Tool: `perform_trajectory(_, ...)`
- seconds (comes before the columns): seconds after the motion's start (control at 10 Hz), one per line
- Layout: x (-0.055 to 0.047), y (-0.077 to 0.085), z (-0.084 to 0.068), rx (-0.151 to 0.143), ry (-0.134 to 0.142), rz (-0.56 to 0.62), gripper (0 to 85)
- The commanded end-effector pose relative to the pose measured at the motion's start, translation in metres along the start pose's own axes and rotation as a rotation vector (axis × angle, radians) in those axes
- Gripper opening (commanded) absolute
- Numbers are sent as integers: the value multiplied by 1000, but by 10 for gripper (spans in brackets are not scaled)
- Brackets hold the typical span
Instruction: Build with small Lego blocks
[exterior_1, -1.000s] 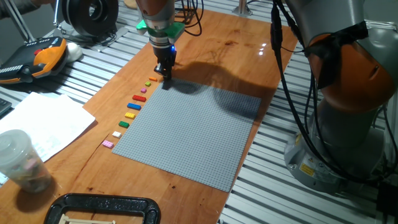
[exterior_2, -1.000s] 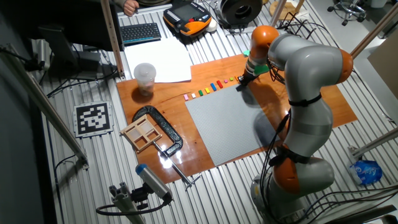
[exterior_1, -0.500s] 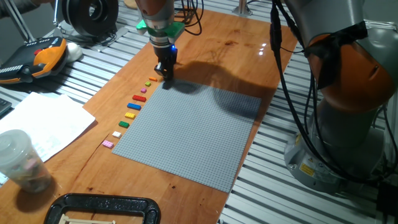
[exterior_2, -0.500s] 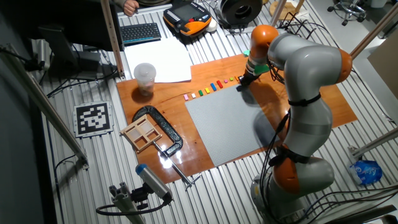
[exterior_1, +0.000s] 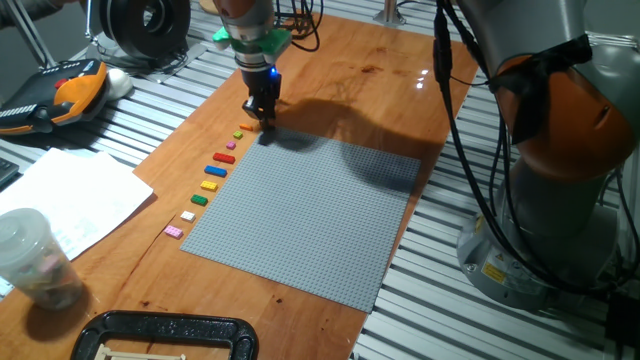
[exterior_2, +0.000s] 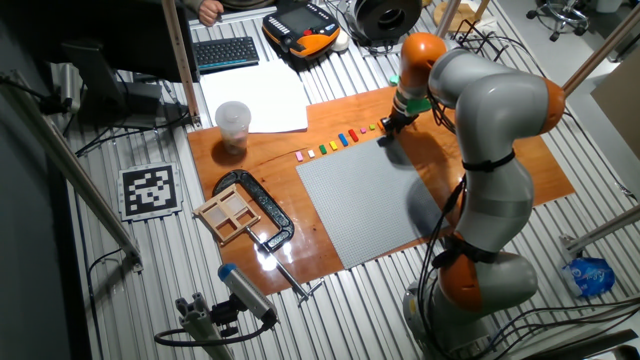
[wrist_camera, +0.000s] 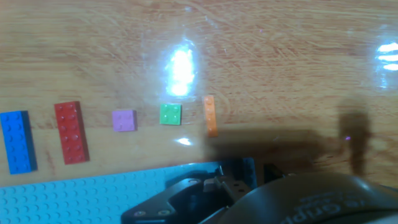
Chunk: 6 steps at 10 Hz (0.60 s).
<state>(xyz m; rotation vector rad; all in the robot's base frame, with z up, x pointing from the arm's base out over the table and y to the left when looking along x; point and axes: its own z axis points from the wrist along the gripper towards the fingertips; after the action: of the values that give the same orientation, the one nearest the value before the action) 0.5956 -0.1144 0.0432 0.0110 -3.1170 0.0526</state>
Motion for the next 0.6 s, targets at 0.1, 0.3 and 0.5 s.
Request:
perform_trajectory(0.1, -1, 2, -1, -6, 11, -7, 170)
perform_trajectory(0.3, -1, 4, -2, -8, 15, -12, 170)
perform_trajectory(0.5, 0, 6, 0, -8, 18, -15, 0)
